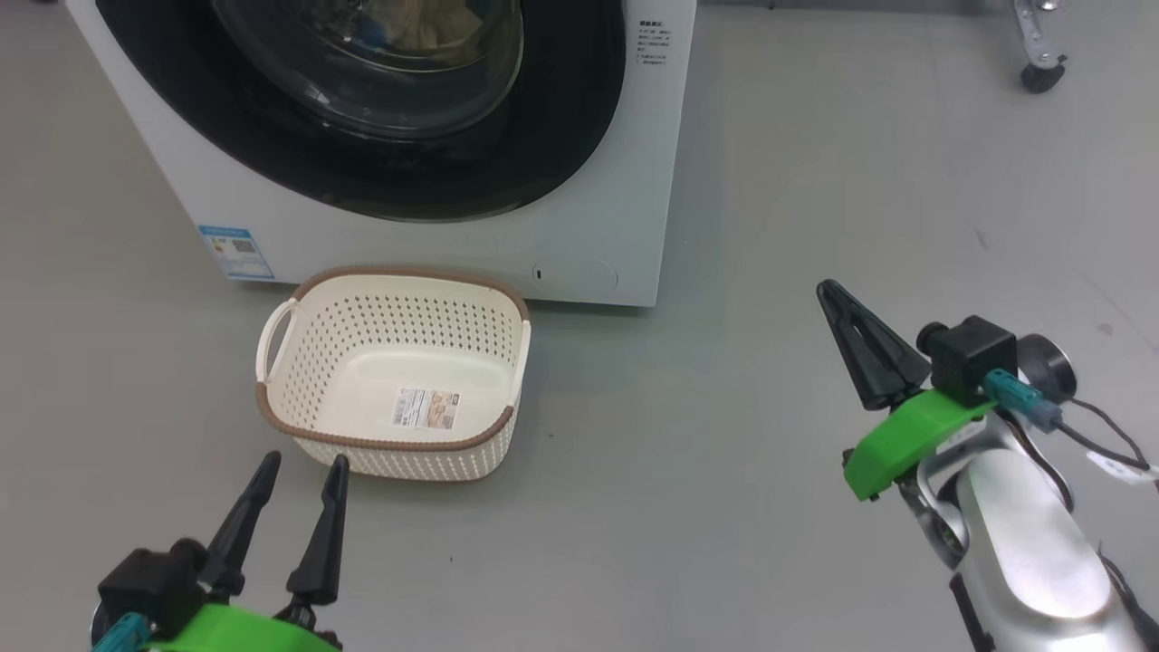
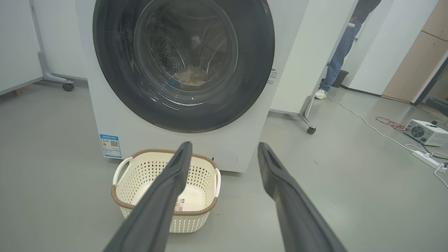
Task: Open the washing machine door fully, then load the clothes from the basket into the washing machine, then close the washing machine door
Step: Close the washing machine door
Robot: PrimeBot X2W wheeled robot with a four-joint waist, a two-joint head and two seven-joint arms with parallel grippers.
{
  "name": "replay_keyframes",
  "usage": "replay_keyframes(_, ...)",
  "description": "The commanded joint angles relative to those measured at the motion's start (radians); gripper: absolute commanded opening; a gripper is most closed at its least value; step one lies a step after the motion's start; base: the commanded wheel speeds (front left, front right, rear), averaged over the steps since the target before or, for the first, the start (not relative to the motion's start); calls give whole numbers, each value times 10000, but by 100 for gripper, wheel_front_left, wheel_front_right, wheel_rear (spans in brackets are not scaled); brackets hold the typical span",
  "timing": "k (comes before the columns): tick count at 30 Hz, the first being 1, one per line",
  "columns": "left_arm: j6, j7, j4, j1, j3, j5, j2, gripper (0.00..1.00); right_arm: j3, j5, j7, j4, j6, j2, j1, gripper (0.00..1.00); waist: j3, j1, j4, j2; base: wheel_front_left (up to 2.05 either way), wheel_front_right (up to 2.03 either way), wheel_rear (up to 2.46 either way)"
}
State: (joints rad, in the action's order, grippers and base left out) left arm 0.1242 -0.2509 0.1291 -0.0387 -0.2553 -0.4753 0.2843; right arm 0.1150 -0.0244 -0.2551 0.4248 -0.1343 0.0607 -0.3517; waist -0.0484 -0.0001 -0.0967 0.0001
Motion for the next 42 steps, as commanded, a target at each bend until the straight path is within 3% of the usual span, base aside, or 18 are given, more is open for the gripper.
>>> replay_keyframes(1, 65, -109, -285, -211, 488, 55, 173, 100, 92, 103, -66, -423, 36, -98, -78, 0, 128, 1, 94, -1, 0, 0, 0)
replay_keyframes(13, 65, -109, -140, 237, 995, 286, -103, 100, -1265, 1321, -66, -1656, 36, -103, 1642, 0, 582, 1, 372, -1, 0, 0, 0)
replay_keyframes(29, 65, -109, -274, 500, 1340, 531, -328, 100, -2252, 1698, -66, -2266, 36, -104, 2683, 0, 661, 1, 618, -1, 0, 0, 0)
replay_keyframes(30, 65, -109, -268, 511, 1348, 530, -350, 100, -2340, 1745, -66, -2312, 36, -104, 2722, 21, 662, 1, 624, -1, 0, 0, 0)
replay_keyframes(31, 65, -109, -249, 523, 1346, 525, -370, 100, -2396, 1764, -66, -2351, 36, -104, 2765, 81, 665, 1, 628, -1, 0, 0, 0)
replay_keyframes(32, 65, -109, -216, 532, 1338, 517, -384, 100, -2429, 1841, -66, -2341, 36, -104, 2815, 100, 666, 1, 632, -1, 0, 0, 0)
replay_keyframes(42, 65, -109, -127, 463, 1281, 580, -414, 100, -2478, 1835, -66, -2436, 36, -104, 2891, 100, 637, 1, 650, -1, 0, 0, 0)
